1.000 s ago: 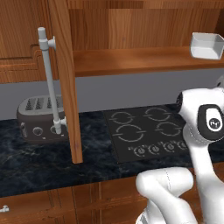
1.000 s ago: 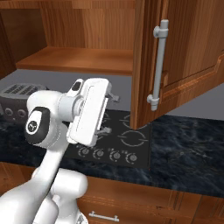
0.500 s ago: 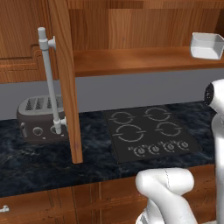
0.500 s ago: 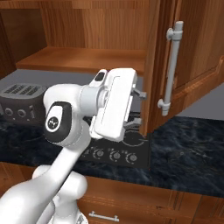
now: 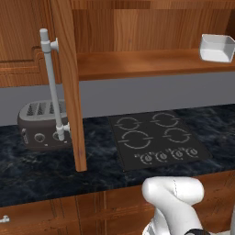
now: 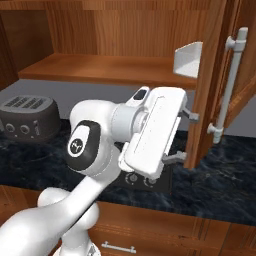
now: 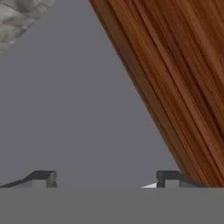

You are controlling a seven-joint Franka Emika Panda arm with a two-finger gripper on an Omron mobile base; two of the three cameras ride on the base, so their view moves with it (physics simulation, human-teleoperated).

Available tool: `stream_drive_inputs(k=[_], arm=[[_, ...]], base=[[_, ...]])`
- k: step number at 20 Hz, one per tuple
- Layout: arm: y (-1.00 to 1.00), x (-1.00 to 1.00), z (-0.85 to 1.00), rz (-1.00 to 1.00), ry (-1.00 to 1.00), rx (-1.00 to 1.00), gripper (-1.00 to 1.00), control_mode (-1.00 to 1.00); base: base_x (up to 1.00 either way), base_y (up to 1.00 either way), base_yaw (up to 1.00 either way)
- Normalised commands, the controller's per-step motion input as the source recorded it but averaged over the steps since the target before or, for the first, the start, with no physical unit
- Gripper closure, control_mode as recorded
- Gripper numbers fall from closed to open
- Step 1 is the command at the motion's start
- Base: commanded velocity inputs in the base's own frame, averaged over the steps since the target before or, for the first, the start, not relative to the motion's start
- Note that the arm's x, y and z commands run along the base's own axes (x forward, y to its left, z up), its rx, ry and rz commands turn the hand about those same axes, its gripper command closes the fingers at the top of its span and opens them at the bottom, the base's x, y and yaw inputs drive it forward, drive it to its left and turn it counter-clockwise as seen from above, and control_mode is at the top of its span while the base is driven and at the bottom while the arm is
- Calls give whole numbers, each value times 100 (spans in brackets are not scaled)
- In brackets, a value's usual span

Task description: Retrieve the tupperware from the cabinet, then place the raw meat into the tupperware to avoid contamination.

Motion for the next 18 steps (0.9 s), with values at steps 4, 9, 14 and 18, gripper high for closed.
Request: stream_drive_inputs(k=[4,9,14,18], arm=[[-52,-8,-24,-14,8,0,-100,-100],[-30,-5,-25,-12,6,0,-100,-100],[36,-51,-3,-7,-8,-2,-100,-100],[85,-65,2,-4,-16,-6,-100,-100]], base=[[0,0,0],[0,0,0],[0,0,0],[0,0,0]])
